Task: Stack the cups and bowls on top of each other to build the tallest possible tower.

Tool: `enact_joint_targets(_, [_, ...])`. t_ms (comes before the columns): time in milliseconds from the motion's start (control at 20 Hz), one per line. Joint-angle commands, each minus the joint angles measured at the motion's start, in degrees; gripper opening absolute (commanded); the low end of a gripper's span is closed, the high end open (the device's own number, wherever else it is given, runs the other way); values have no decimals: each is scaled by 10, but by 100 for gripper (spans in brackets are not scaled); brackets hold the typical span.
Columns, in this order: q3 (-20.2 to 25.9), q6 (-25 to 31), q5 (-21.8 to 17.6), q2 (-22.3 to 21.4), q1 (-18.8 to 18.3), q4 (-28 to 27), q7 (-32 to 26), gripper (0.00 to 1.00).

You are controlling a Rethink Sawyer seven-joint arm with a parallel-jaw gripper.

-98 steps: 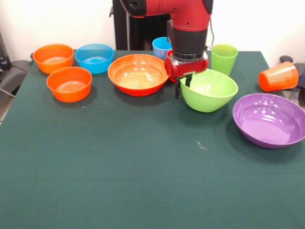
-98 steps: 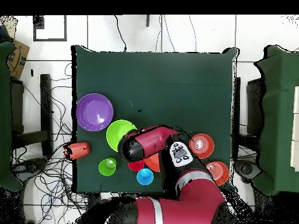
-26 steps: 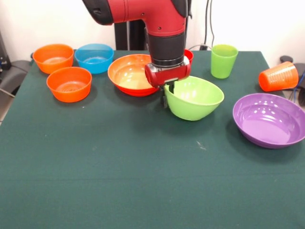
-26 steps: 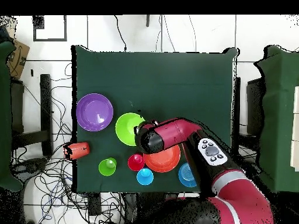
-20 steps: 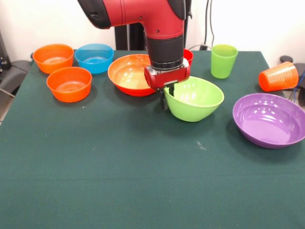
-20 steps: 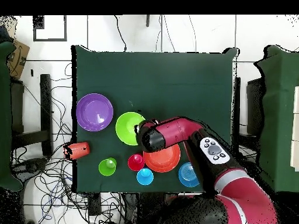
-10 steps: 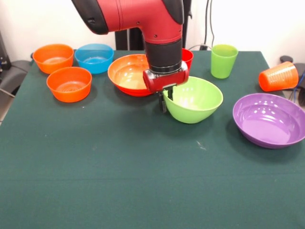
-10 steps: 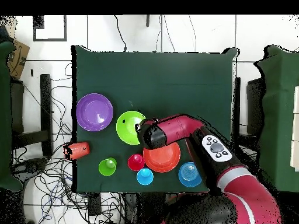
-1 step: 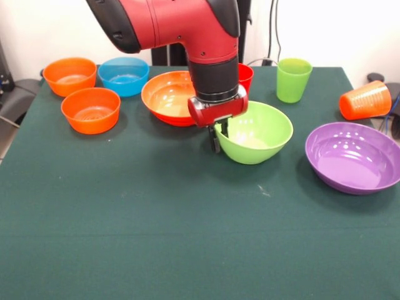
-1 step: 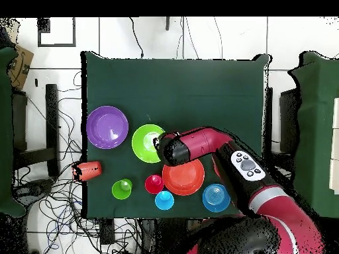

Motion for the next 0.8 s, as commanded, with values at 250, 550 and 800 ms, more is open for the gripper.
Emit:
enact_joint_targets(250, [23,61,-93,54,-14,-89,-200,0])
enact_joint_targets(550, [40,75,-98,57,-30,-89,-225,0])
enact_joint_targets(800, [49,88,-102,53,-40,-87,-235,0])
